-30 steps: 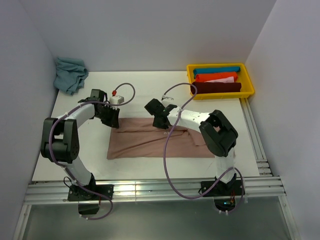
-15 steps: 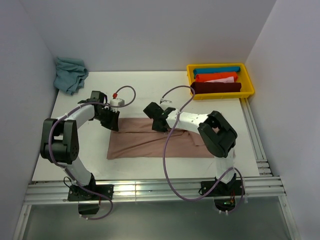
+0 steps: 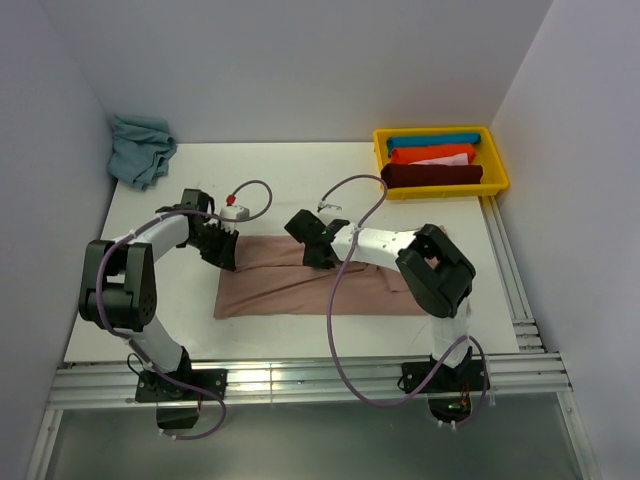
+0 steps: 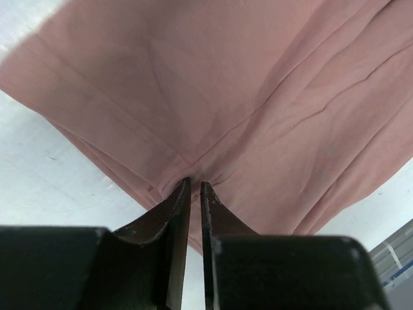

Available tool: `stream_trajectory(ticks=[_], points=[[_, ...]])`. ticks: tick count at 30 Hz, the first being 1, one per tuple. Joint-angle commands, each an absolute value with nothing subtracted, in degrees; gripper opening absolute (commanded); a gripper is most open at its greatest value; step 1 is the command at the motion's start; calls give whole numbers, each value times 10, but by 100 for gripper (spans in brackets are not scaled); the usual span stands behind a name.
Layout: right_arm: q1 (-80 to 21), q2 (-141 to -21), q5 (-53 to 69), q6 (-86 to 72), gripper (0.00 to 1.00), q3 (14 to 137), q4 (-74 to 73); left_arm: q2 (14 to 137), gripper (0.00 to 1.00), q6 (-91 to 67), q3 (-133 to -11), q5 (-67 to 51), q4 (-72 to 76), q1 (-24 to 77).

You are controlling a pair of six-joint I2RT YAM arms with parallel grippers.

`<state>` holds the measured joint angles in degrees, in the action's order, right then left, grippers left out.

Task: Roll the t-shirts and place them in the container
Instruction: Fold the tshirt

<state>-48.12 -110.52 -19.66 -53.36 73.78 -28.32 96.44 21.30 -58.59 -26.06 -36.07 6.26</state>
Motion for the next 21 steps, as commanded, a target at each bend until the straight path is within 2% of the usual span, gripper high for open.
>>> stream_trajectory(ticks=[1, 13, 21], points=[[-490, -1066, -207, -535, 32, 754, -286, 940, 17, 226, -572, -272, -360, 65], [-504, -1128, -187, -518, 32, 858, -278, 942, 15, 215, -548, -259, -335, 65], [-504, -1168, -155, -519, 32, 849, -231, 946, 14, 199, -547, -249, -323, 64]])
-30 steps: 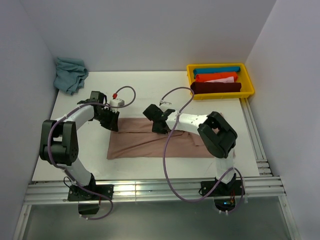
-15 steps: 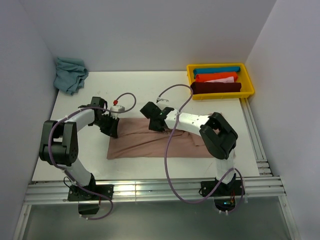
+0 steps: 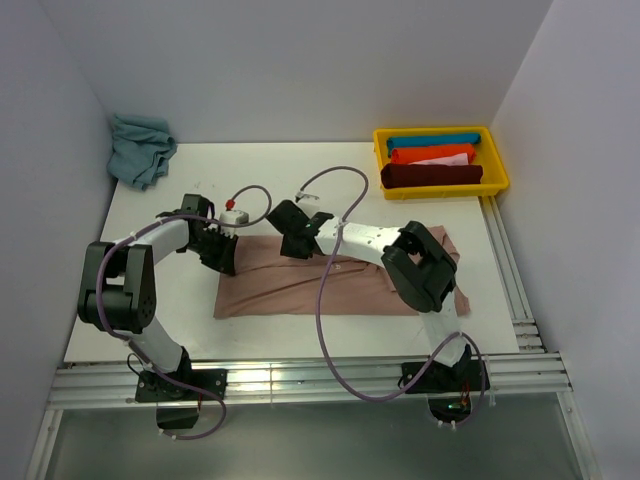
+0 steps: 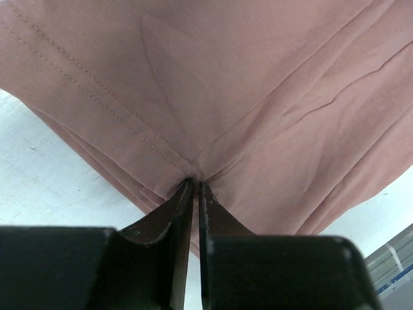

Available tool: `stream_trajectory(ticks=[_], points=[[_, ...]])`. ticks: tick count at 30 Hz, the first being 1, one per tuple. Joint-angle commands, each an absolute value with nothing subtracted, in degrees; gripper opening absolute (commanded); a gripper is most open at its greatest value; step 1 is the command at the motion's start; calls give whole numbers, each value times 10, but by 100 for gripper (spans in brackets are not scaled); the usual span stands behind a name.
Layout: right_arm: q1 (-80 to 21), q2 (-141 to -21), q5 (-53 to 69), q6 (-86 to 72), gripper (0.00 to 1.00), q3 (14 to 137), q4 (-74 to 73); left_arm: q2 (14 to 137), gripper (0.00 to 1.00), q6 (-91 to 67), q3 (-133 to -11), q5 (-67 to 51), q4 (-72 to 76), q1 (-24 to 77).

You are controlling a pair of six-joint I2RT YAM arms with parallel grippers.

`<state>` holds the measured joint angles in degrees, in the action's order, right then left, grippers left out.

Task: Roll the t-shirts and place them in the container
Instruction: Fold the tshirt

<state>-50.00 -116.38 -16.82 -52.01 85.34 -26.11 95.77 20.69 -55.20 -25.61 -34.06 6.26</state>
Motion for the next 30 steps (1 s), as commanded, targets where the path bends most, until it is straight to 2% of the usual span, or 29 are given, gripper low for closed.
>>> stream_trajectory(ticks=[1, 15, 24, 30], points=[[-504, -1168, -152, -519, 32, 839, -223, 947, 14, 195, -548, -249, -323, 64], [-530, -1166, -168, -541, 30, 794, -226, 955, 14, 168, -580, -265, -350, 61], [-526, -1140, -216, -521, 32, 850, -286, 928, 36, 151, -676, -315, -425, 41], [-525, -1118, -225, -525, 32, 877, -308, 956, 51, 115, -715, -280, -418, 18]])
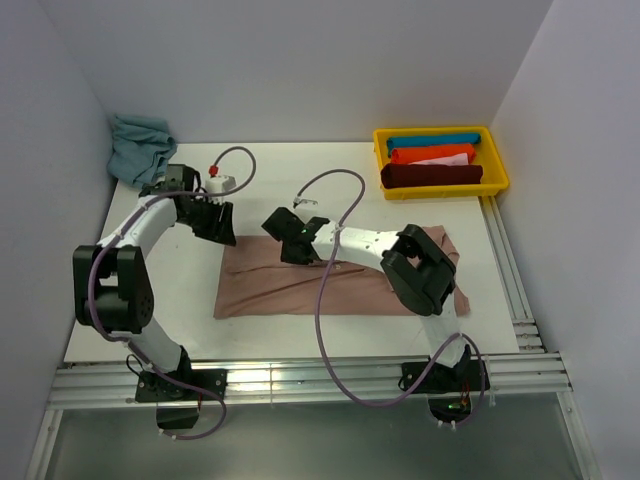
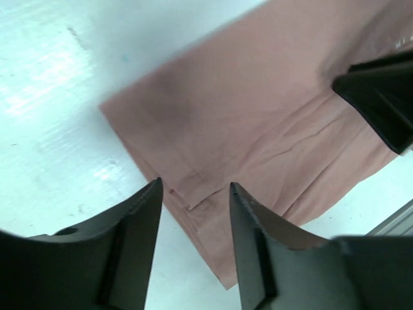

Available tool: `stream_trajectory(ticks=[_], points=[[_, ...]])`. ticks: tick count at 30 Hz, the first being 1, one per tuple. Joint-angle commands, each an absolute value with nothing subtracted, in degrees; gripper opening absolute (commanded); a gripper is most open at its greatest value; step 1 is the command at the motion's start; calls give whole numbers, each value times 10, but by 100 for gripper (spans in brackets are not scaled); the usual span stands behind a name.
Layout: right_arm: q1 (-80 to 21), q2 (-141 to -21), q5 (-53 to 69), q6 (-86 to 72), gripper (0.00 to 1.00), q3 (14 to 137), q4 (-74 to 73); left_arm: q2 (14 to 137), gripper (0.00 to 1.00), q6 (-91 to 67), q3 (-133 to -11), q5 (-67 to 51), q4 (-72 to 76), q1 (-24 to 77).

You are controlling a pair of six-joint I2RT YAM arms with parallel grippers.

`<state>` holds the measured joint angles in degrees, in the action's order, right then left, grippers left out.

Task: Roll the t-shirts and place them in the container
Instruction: Roll the tshirt

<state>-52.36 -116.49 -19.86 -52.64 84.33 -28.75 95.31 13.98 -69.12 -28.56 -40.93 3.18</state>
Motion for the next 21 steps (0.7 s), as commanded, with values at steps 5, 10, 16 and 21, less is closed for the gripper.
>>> stream_trajectory(ticks=[5, 10, 16, 21], points=[[-549, -1114, -212, -534, 33, 903, -316, 1017, 55, 104, -745, -294, -417, 3], [-612, -1157, -195, -552, 33, 958, -326, 1070, 55, 96, -757, -312, -407, 2], [-666, -1218, -164, -567, 33, 1028, -320, 1107, 56, 96, -758, -322, -397, -16], [-700, -1287, -144, -576, 33, 1107, -340, 1118, 55, 98, -758, -323, -394, -18]])
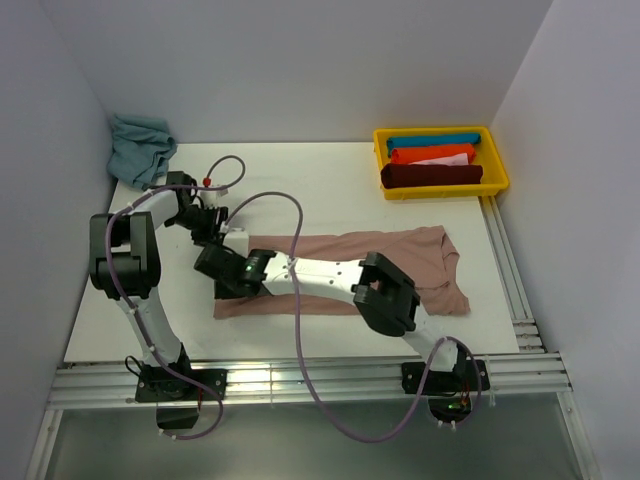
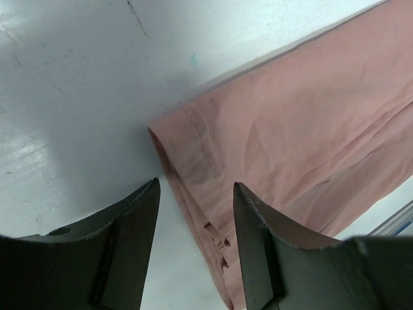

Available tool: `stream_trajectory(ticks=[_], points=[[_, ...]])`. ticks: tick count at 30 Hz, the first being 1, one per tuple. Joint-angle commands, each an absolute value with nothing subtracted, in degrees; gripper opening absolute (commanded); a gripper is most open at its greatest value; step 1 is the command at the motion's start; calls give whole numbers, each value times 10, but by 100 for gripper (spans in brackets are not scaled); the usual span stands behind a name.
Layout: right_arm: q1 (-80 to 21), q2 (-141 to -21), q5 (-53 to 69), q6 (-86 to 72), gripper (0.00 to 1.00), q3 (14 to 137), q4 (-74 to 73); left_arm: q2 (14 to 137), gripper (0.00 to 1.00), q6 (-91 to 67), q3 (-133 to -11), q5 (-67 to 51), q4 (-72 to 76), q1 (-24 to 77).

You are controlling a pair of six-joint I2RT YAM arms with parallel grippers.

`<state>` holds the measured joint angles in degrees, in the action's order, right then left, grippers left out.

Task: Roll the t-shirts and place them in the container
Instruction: Roll the tshirt

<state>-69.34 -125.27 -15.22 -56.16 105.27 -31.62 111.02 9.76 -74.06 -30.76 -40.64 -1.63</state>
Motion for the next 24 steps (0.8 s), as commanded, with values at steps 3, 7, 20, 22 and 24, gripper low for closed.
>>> stream_trajectory(ticks=[3, 7, 20, 22, 24], points=[[-706, -1313, -136, -576, 34, 1132, -355, 1121, 55, 98, -759, -328, -394, -18], [-713, -1323, -134, -581, 37, 1135, -357, 1121, 54, 102, -756, -330, -396, -18], [-730, -1353, -149, -575, 49, 1179, -389, 1119, 53, 100, -751, -330, -394, -18], [-733, -1360, -152, -577, 49, 1185, -399, 1121, 53, 101, -751, -330, -395, -18], [-735, -1373, -152, -579, 49, 1193, -408, 1121, 53, 100, -751, -329, -396, -18]])
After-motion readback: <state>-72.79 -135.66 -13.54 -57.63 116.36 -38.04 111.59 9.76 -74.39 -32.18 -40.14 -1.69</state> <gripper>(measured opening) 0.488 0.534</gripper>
